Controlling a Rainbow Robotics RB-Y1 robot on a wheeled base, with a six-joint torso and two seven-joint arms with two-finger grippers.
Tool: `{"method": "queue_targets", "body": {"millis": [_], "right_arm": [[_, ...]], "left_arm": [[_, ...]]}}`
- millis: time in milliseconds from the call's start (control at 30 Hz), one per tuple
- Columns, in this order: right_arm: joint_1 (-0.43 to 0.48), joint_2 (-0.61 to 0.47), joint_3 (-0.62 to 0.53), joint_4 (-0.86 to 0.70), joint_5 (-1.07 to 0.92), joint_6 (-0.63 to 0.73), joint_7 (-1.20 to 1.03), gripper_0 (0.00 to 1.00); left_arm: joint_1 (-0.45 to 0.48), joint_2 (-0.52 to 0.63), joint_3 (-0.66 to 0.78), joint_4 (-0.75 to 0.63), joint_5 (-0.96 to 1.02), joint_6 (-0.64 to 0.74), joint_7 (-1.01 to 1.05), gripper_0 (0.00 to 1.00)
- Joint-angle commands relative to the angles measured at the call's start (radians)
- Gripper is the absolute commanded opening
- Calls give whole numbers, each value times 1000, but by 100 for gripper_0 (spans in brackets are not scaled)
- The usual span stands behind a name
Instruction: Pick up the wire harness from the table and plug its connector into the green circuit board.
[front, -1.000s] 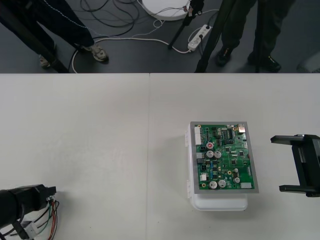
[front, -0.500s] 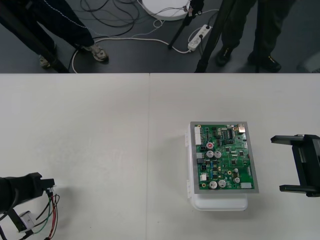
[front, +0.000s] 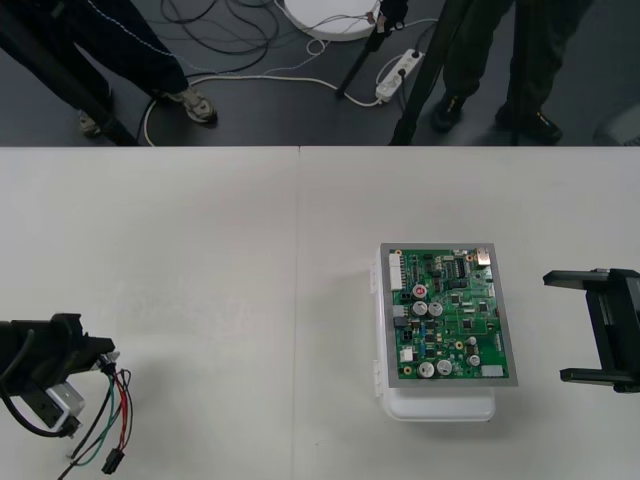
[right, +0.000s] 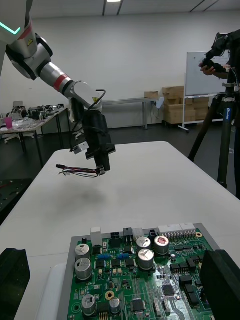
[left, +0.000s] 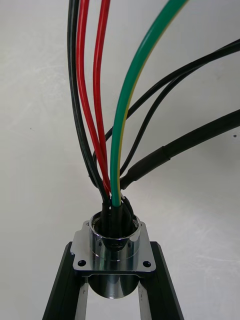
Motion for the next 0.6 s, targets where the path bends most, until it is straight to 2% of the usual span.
{"method": "queue_targets", "body": {"millis": [33, 600], "right_arm": [[9, 1, -36, 6, -5, -15, -44, 100], [9, 4, -37, 6, -5, -9, -56, 100]], "left_arm": [[-59, -52, 90, -16, -40, -188, 123, 0], [-180, -279, 302, -16, -227, -541, 563, 0]]}}
